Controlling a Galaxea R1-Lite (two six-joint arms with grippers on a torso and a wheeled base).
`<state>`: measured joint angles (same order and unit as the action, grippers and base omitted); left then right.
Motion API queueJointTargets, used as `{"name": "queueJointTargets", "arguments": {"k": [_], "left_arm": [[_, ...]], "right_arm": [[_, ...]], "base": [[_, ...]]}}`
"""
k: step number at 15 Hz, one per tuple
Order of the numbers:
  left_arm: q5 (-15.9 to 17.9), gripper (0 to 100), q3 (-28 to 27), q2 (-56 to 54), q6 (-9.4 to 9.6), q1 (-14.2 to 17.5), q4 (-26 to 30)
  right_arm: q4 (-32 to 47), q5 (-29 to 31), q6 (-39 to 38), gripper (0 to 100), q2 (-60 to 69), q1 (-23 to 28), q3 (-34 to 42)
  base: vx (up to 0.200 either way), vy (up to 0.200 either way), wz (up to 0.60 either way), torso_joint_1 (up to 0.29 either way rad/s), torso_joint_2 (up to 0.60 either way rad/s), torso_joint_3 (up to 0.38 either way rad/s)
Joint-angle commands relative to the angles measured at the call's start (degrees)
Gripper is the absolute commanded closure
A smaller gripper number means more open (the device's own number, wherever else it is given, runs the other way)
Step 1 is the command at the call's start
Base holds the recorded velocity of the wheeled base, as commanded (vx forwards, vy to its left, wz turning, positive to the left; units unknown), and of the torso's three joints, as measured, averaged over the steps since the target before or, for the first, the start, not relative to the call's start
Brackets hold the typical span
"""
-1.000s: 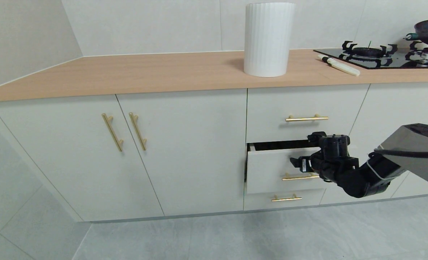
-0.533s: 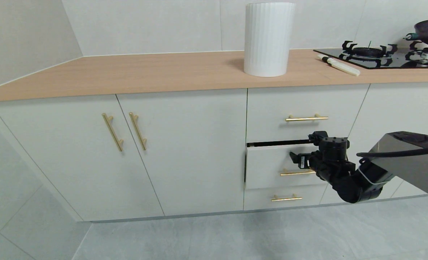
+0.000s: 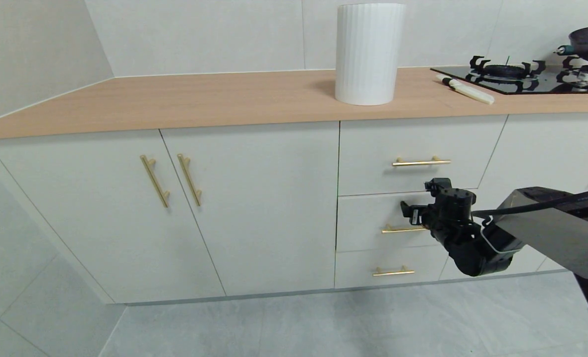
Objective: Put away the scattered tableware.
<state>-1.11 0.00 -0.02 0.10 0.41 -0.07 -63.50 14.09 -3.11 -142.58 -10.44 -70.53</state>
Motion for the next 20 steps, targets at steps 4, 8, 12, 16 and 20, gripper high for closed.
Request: {"name": "queueJointTargets", "arguments": {"k": [4, 8, 12, 16, 20], "left_arm": [[0.0, 0, 0.0, 0.0, -0.01, 0.0, 0.0], [0.0, 0, 0.0, 0.0, -0.01, 0.0, 0.0], [0.0, 0, 0.0, 0.0, -0.01, 0.0, 0.0], [0.0, 0, 0.0, 0.0, -0.01, 0.0, 0.0], [0.0, 0, 0.0, 0.0, -0.01, 0.0, 0.0]], "right_arm": [[-0.6, 0.4, -0.1, 0, -1.7, 0.4, -1.9], [-1.0, 0.6, -0.1, 0, -0.7, 0.4, -0.5], [-1.9, 0.4, -0.5, 0, 11.0, 0.4, 11.4], [-9.9, 0.6, -0.8, 0, 28.6, 0.2, 28.2], [-14.0, 6.3, 1.6, 0, 56.2, 0.3, 49.8]], "base": [[0.0, 0.0, 0.0, 0.0, 0.0, 0.0], [0.0, 0.0, 0.0, 0.0, 0.0, 0.0], [0.0, 0.0, 0.0, 0.0, 0.0, 0.0], [0.0, 0.0, 0.0, 0.0, 0.0, 0.0], [0.0, 0.0, 0.0, 0.0, 0.0, 0.0]]}}
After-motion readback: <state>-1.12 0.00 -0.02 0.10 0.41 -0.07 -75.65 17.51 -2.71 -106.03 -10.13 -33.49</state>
